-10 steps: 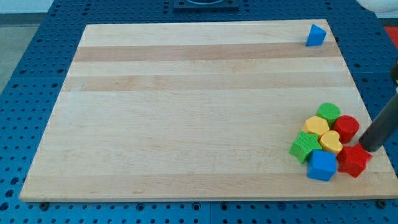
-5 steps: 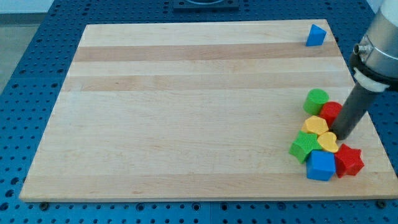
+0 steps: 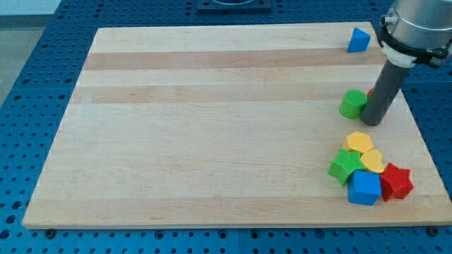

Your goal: Push the red circle towards bottom of the blue triangle

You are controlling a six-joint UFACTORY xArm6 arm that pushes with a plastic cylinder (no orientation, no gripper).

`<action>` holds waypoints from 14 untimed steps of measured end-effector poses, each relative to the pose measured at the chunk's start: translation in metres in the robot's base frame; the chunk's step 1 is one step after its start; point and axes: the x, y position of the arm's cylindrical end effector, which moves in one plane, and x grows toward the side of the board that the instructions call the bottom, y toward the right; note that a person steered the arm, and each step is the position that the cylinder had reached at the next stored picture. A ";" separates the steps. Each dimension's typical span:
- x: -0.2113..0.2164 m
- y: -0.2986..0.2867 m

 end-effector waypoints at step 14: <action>-0.068 0.069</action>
